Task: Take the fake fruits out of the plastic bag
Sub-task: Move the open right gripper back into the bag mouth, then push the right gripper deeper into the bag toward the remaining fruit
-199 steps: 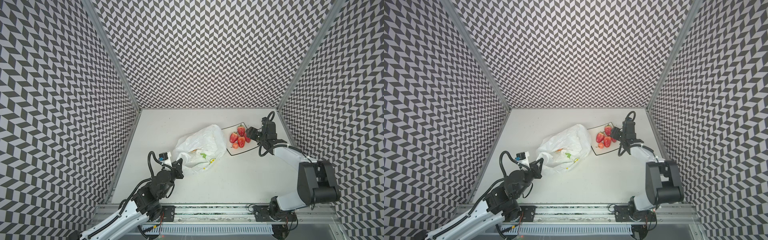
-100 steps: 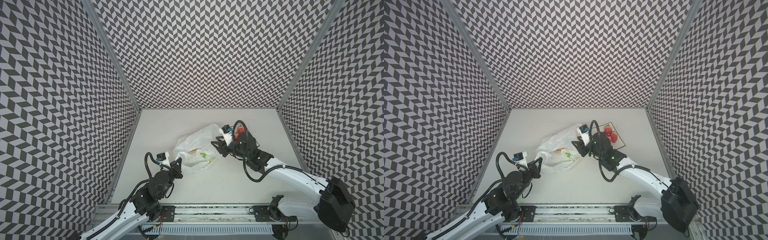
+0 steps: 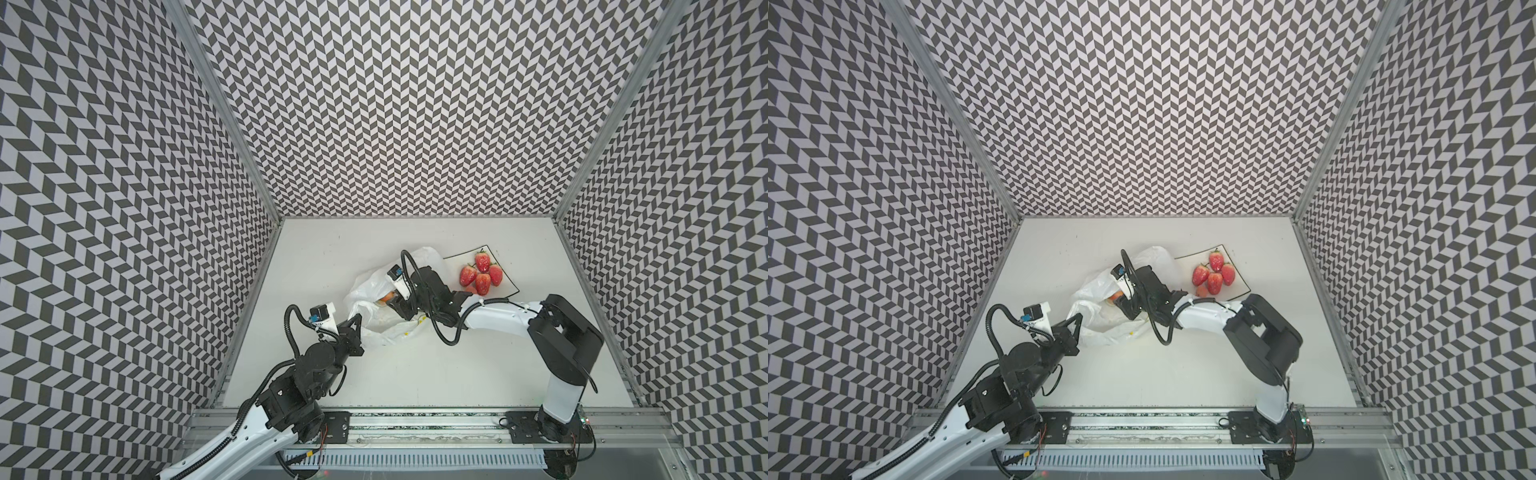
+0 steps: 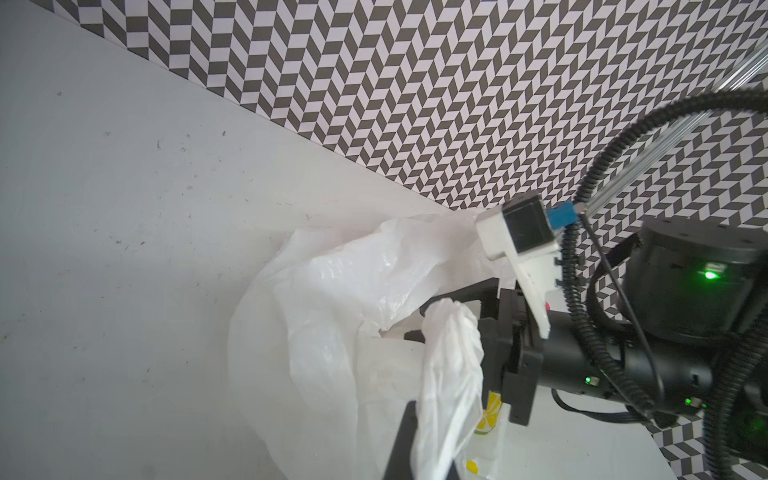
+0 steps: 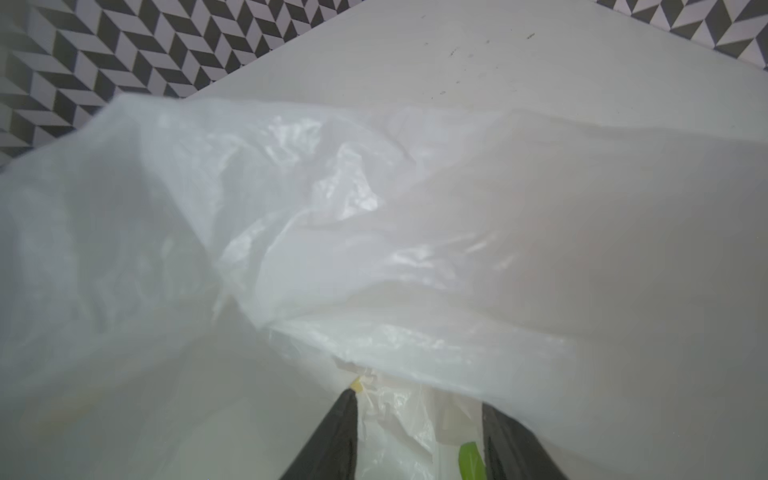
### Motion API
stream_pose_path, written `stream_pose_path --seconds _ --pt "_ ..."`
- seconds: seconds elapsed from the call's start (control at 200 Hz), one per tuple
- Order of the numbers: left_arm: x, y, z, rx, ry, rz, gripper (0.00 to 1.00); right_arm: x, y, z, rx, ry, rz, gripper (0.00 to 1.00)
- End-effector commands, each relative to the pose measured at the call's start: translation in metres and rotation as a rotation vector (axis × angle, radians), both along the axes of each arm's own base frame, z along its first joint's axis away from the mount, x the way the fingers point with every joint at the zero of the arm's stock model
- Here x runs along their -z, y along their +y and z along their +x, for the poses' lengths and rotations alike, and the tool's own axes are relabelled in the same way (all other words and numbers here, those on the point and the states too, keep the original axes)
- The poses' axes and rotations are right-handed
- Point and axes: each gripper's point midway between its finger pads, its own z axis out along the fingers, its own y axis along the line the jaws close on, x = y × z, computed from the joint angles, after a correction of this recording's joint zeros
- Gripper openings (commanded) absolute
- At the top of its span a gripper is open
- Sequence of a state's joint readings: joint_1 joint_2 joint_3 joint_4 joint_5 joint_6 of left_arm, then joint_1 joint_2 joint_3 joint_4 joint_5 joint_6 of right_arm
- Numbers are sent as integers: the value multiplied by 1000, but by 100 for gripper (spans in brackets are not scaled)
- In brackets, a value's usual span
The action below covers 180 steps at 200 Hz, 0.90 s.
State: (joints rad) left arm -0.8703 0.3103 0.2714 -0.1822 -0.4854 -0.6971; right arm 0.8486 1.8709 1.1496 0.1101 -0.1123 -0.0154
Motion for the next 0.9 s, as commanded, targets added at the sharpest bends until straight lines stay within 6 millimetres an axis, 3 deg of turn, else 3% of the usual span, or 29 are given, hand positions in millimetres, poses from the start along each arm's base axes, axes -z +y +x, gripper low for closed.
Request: stream_pose_path --seconds 0.0,0.235,0.436,0.666,0.897 --pt "-16 2 1 -13 -26 -21 0 1 6 25 91 -38 -10 58" --pt "-17 0 0 -1 -31 -14 0 18 23 43 121 -18 -14 73" --pt "-14 -1 -1 10 -23 -7 0 19 36 58 134 -27 -2 75" --pt "-13 -2 -1 13 -22 -7 0 46 41 75 159 -10 -35 77" --pt "-11 0 -2 8 -17 -11 0 57 55 88 141 -10 -17 77"
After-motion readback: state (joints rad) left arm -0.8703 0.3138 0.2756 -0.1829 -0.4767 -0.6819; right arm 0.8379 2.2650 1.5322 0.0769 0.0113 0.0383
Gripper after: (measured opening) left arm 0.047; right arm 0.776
